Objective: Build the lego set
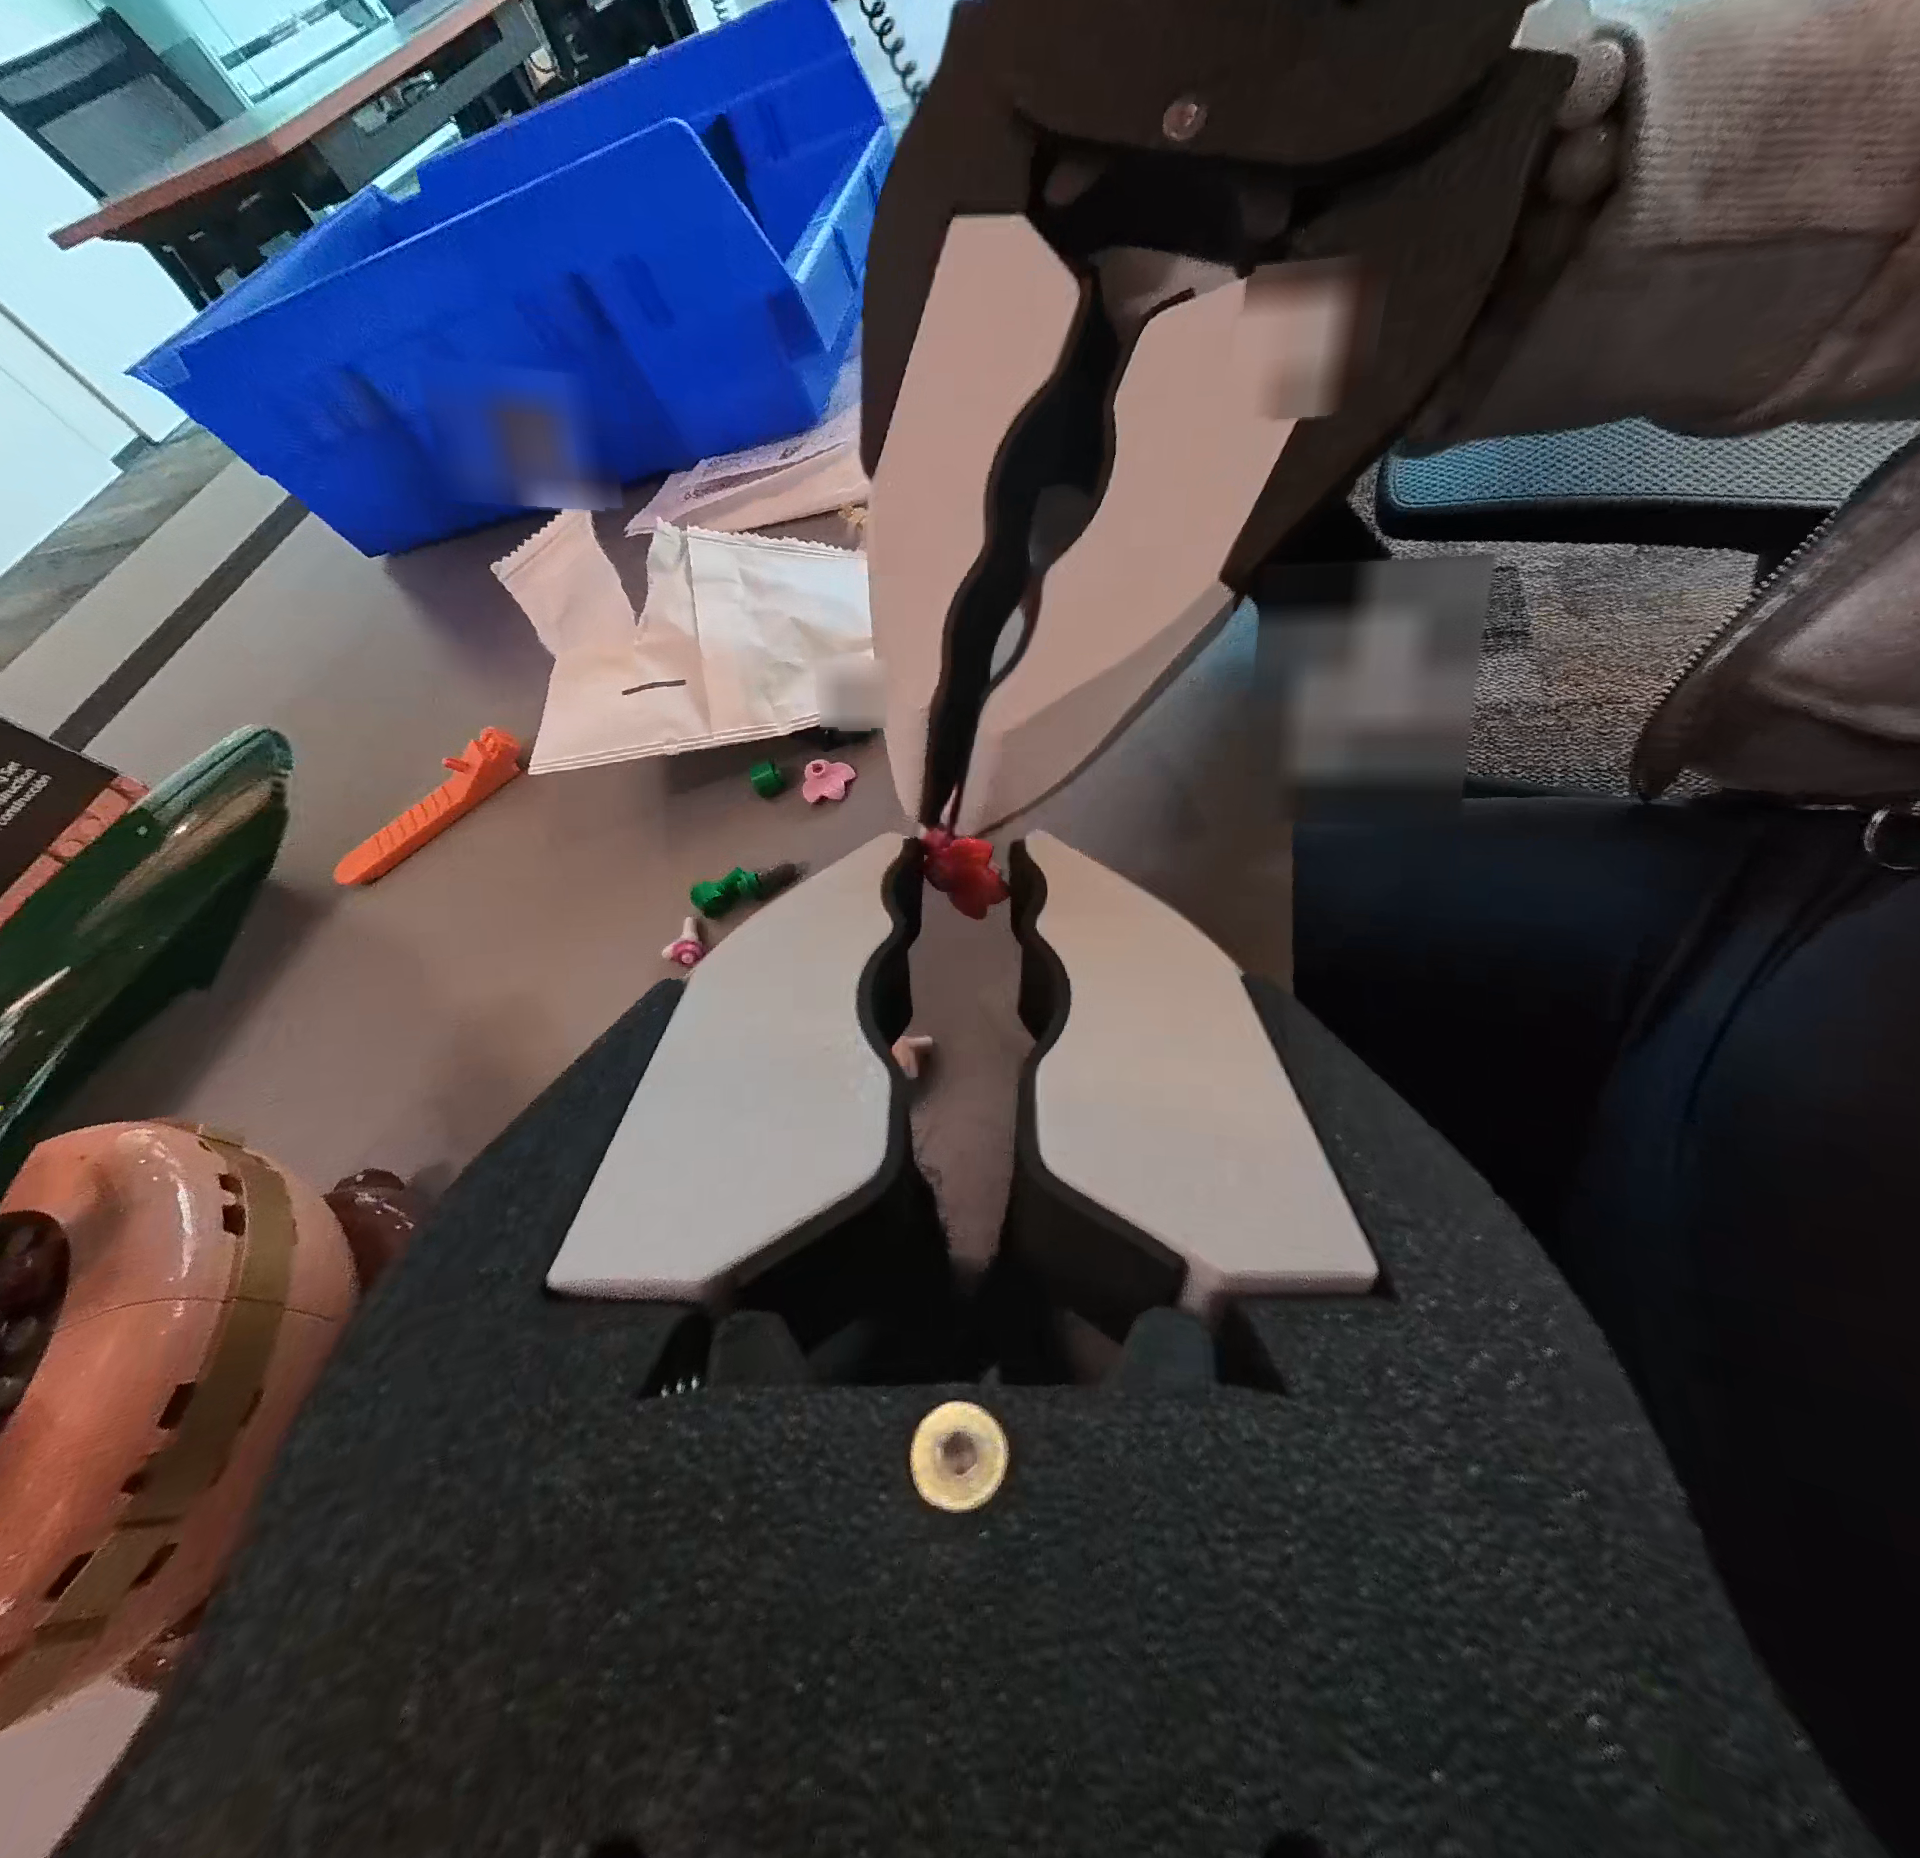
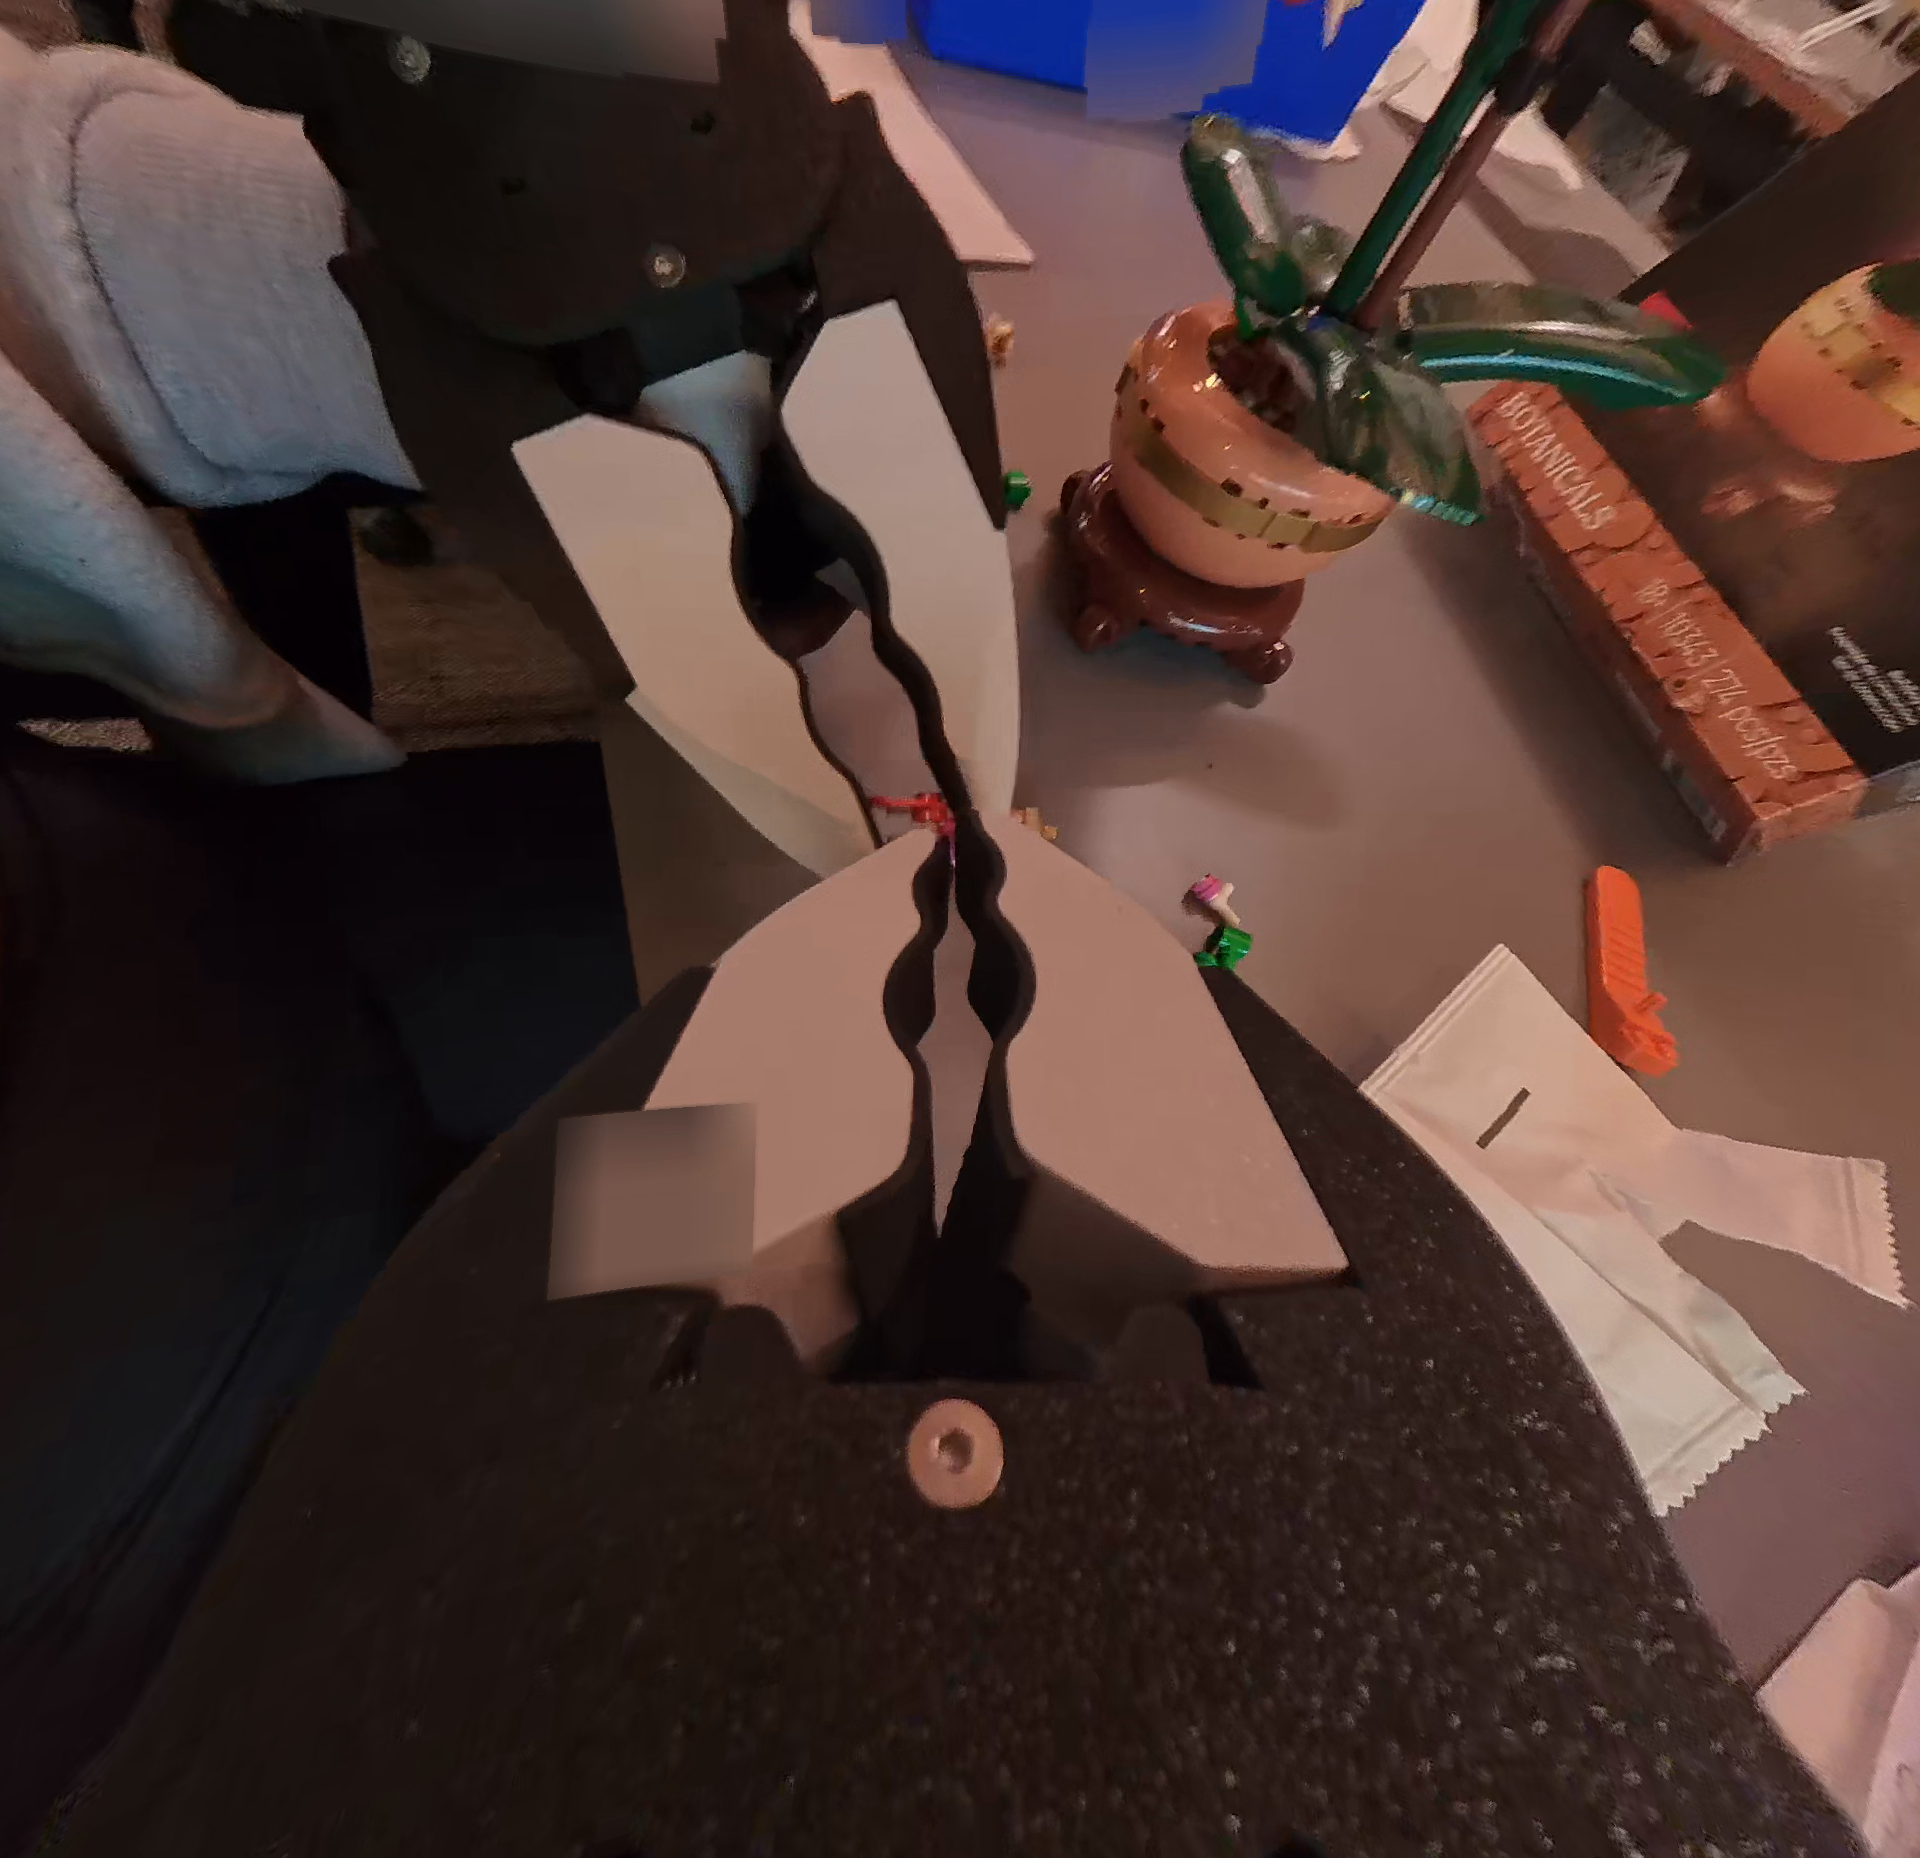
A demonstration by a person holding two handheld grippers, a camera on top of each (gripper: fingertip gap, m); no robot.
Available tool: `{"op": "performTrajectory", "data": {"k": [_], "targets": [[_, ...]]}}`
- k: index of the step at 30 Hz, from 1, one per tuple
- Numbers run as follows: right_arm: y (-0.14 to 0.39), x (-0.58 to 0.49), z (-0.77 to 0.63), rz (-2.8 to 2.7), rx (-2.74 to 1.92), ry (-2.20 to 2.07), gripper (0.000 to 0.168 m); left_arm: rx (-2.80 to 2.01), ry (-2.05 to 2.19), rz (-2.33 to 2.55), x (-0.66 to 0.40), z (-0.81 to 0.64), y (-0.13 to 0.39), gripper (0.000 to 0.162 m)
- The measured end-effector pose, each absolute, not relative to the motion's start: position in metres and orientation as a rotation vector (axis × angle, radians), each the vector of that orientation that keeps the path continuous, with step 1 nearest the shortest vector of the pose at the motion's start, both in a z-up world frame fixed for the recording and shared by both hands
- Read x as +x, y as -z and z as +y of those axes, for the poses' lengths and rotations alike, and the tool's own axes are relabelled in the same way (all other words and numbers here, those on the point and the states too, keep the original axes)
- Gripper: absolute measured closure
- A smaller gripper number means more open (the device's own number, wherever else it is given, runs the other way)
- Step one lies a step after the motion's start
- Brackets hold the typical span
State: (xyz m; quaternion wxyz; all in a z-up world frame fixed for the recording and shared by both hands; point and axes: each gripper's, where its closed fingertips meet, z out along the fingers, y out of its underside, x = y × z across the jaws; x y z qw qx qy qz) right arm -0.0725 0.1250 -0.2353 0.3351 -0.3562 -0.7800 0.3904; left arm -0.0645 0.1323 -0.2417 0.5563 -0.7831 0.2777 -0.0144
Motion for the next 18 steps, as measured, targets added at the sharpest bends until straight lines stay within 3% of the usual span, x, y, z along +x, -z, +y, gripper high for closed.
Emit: {"op": "performTrajectory", "data": {"k": [11, 18], "targets": [[0.231, -0.076, 0.132, -1.975, -0.956, -0.956, 0.168, -1.800, 0.008, 0.607, -0.077, 0.129, 0.233, 0.140], [0.234, -0.075, 0.136, -1.954, -1.022, -0.947, 0.168, -1.783, 0.014, 0.597, -0.077, 0.130, 0.231, 0.153]]}}
